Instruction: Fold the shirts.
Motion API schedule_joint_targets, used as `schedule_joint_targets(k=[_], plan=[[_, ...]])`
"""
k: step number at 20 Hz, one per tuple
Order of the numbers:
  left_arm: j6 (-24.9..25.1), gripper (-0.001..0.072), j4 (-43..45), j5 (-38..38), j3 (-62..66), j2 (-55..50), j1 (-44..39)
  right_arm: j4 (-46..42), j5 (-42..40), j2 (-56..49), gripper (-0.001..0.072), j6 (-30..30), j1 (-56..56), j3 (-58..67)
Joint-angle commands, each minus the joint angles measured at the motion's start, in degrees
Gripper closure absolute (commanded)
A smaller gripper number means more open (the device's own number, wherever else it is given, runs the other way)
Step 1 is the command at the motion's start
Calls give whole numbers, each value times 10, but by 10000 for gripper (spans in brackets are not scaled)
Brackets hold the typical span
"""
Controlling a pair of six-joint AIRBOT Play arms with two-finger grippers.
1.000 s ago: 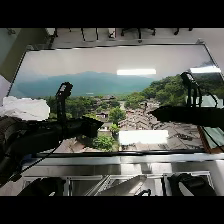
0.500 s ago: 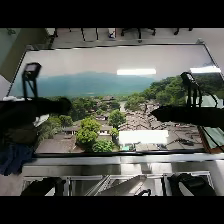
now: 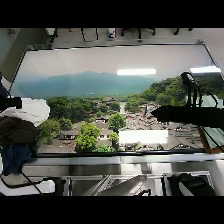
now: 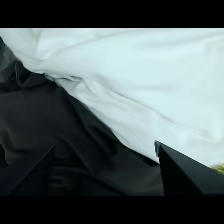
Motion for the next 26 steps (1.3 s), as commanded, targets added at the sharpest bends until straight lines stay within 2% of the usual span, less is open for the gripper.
schedule_joint_targets(k=[1,3,7,8,9,10,14,19,21,24,26], plan=[[5,12,11,-47,28,-124,63,0,3,0,692,0,0,0],[5,12,11,-65,55,-178,64,0,4,0,692,0,0,0],[5,14,-2,-52,134,-257,55,15,4,0,692,0,0,0],[5,106,-15,-45,155,-271,53,15,4,0,692,0,0,0],[5,431,-23,-34,174,-280,53,15,4,0,692,0,0,0],[5,687,-26,-21,194,-288,53,15,4,0,692,0,0,0],[5,695,-62,37,262,-291,53,15,4,0,692,0,0,0],[23,695,-193,111,352,-230,22,15,5,0,692,0,0,0],[30,695,-269,115,366,-168,-17,15,5,0,692,0,0,0],[55,695,-427,118,366,-73,-103,16,20,0,692,0,0,0],[54,694,-480,119,362,-26,-182,16,16,0,691,0,0,0]])
